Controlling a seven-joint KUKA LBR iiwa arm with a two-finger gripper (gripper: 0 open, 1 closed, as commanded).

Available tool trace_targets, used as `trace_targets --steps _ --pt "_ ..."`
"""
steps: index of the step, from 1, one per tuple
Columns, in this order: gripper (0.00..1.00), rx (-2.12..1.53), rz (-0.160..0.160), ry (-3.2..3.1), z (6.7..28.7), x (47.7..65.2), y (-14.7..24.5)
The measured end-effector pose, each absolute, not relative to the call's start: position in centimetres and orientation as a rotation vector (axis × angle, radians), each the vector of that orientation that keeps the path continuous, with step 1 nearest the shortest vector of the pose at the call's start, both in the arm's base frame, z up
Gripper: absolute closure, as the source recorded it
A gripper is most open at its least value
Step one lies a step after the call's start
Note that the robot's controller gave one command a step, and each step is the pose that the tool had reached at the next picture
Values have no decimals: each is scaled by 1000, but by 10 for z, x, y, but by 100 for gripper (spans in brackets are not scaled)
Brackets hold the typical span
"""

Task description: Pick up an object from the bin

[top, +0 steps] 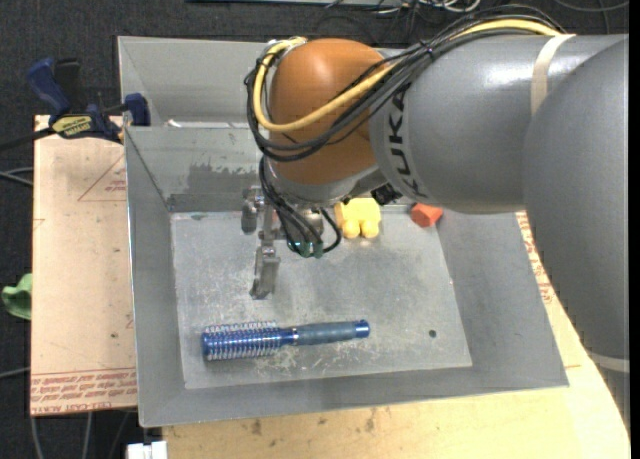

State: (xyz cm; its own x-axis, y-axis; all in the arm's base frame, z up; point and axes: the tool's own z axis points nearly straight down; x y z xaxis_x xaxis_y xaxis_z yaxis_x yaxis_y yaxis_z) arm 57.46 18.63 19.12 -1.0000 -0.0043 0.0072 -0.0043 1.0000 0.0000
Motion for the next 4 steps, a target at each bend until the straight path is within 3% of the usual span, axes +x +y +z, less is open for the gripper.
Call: trace_targets --steps 1,2,3,4 --pt "0 761 -2 -3042 121 520 186" --pt "0 870 -3 -3014 67 515 187" --pt "100 869 -3 -3018 69 516 187" --pt "100 872 4 -3018 146 485 51"
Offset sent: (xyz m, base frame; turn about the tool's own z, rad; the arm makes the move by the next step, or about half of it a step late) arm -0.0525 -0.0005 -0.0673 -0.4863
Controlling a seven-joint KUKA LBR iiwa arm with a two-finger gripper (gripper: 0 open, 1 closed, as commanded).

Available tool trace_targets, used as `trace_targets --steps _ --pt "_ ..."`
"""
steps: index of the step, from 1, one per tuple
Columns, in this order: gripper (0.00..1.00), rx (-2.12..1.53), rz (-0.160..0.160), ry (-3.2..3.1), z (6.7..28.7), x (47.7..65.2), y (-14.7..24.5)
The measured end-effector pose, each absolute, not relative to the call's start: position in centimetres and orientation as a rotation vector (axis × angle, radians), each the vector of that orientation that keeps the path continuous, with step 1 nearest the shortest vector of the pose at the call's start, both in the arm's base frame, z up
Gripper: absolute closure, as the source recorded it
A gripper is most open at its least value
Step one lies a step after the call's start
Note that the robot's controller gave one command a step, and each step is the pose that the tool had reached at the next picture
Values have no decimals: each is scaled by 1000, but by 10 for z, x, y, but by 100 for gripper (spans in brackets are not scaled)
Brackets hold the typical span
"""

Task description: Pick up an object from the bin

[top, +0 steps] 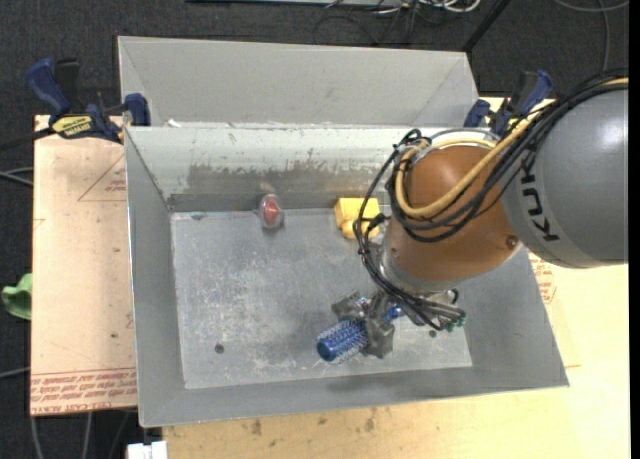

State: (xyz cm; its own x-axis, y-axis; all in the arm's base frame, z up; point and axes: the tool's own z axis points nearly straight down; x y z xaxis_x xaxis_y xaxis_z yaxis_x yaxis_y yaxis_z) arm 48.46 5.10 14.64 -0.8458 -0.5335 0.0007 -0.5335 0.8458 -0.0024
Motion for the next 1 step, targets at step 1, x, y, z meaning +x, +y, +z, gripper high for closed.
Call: trace_targets --steps 1 --pt "100 932 2 -3010 255 481 51"
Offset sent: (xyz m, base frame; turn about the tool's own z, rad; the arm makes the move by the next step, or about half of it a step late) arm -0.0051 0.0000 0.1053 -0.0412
